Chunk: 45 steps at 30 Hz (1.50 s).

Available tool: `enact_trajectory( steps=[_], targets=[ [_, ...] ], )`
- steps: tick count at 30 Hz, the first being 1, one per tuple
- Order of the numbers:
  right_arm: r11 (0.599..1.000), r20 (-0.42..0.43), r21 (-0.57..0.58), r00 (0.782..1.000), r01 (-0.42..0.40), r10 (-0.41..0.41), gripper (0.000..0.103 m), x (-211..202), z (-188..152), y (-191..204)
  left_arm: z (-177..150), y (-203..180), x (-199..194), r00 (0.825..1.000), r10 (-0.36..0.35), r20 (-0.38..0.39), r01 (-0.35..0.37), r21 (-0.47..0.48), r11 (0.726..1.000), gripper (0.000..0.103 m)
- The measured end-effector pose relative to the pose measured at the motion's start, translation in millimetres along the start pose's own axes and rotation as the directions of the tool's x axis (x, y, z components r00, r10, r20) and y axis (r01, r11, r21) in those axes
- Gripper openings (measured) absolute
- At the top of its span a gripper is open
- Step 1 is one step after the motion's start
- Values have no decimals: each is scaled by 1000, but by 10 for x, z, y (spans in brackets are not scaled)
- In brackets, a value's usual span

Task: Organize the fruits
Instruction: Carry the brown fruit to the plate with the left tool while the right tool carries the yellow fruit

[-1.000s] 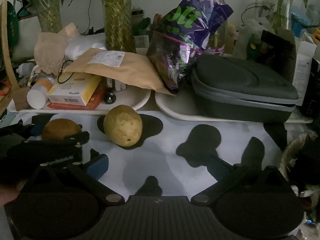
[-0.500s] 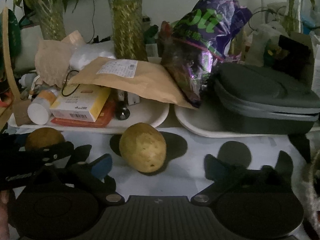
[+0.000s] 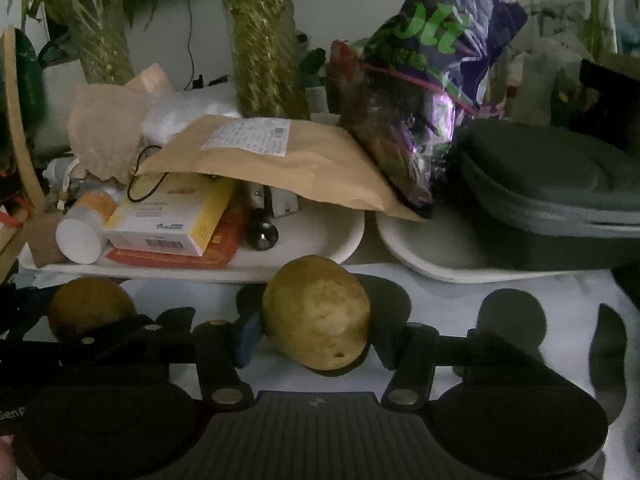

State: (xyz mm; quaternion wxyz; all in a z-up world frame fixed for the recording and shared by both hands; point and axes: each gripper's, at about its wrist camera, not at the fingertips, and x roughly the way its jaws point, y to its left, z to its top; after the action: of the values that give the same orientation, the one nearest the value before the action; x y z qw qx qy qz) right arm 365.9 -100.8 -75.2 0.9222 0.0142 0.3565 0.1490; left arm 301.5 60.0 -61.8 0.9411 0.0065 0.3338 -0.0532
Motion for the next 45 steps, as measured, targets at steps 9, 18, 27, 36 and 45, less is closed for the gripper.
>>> enact_trajectory(
  steps=[9,18,27,36,45],
  targets=[
    [1000,26,0,1000,-5,5,57,-354,22,-159,29,-135,-113,1000,-15,14,15,13,1000,74],
    [999,50,-28,998,-21,23,57,-825,-90,-194,28,-331,-392,998,-49,32,48,34,998,74],
    [996,32,-75,998,-43,45,57,-1143,-283,-161,-38,-456,-709,996,-83,37,80,61,995,74],
    [996,50,-70,997,-57,60,57,-1532,-452,-170,-147,-585,-981,993,-113,36,109,93,990,74],
    [995,51,-73,996,-66,70,57,-1914,-687,-201,-256,-750,-1347,987,-150,53,142,132,981,74]
  ],
)
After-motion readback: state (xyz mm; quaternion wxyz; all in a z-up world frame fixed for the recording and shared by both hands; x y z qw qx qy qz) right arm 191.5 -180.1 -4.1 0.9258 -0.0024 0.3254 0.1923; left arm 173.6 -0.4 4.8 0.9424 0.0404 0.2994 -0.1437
